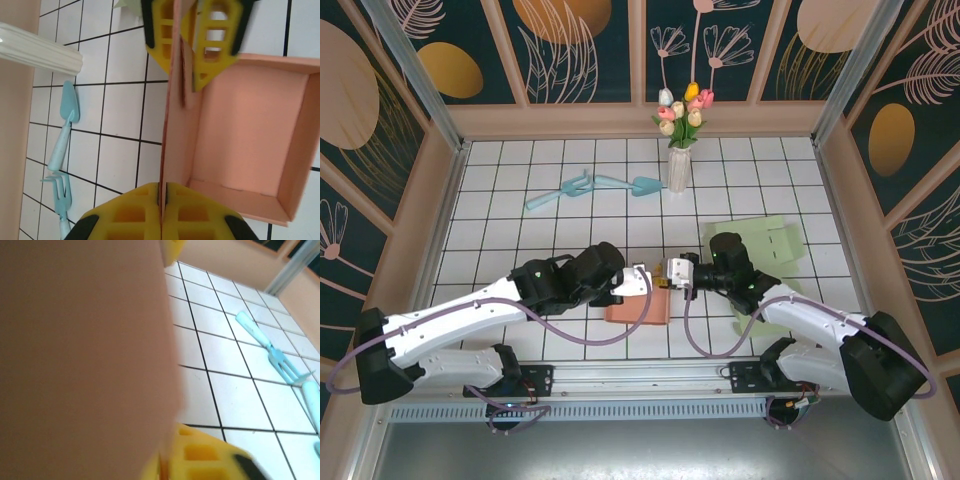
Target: Fold the paper box
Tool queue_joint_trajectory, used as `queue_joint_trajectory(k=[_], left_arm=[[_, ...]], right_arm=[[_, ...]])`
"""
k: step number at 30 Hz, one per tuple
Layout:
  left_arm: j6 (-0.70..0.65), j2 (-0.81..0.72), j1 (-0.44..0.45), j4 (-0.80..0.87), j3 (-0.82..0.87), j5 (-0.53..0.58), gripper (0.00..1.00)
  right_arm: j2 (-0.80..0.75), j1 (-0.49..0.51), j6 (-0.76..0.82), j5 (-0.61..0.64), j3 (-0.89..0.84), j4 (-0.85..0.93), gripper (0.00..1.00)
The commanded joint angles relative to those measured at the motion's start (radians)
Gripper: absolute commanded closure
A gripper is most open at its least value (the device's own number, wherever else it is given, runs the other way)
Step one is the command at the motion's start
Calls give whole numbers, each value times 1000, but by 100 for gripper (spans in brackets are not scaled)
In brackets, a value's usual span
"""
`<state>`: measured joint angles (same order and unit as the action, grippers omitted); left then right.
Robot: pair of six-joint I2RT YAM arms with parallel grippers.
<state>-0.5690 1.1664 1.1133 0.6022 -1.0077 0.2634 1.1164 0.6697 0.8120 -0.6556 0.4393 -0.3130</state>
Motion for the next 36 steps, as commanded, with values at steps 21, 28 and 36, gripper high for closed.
queue_joint_trajectory(k=[21, 28, 36], left_arm=[[1219, 24, -384, 6, -180, 151, 9], [1333, 139, -391, 22, -130, -53, 13], [1448, 155, -391, -86, -2, -249, 25]], right_arm=[[-68, -36, -24, 71, -129, -240, 100], [-37, -35, -36, 68, -139, -278, 100], [-19, -36, -40, 108, -146, -304, 100]])
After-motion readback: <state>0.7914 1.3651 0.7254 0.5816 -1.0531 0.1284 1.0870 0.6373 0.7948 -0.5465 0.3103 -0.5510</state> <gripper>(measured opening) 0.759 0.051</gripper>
